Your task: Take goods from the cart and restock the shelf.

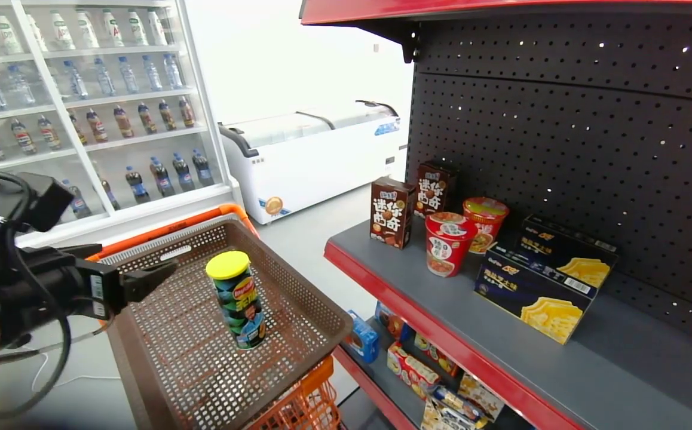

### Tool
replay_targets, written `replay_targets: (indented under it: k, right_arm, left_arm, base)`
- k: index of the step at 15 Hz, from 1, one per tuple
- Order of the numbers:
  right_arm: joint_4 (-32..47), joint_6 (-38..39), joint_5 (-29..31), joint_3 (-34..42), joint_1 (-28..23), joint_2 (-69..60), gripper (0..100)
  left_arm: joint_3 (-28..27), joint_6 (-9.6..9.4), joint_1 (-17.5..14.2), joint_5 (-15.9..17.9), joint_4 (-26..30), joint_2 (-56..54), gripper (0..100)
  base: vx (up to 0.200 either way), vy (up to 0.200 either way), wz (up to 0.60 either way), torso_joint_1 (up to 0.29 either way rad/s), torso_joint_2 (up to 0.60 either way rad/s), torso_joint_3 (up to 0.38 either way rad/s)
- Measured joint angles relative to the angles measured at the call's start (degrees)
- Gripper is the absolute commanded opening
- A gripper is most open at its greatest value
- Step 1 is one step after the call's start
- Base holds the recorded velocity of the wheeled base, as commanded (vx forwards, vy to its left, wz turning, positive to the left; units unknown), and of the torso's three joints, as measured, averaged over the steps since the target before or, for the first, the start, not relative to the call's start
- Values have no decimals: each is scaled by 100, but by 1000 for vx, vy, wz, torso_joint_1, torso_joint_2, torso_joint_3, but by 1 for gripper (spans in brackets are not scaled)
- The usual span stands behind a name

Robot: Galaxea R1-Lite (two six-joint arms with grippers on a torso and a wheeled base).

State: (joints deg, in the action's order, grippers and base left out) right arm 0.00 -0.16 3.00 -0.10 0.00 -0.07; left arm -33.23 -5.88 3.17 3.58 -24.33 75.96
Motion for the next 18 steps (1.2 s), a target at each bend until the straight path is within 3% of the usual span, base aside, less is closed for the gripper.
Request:
replay_targets:
  k: [3, 9, 14, 18]
  right_arm:
    - [0, 0, 0, 0, 0, 0, 100]
    - [0, 0, 0, 0, 0, 0, 100]
    - [0, 0, 0, 0, 0, 0, 100]
    - [0, 0, 0, 0, 0, 0, 100]
  left_arm:
    - [581, 20, 197, 46, -924, 730, 100]
    - [1011, 121, 197, 46, -2843, 2166, 100]
    - [1061, 399, 126, 54, -3816, 3335, 100]
    - [864, 429, 107, 60, -4226, 4212, 100]
  base:
    - [0, 0, 0, 0, 0, 0]
    - [0, 0, 0, 0, 0, 0]
    - [0, 0, 0, 0, 0, 0]
    - [0, 0, 0, 0, 0, 0]
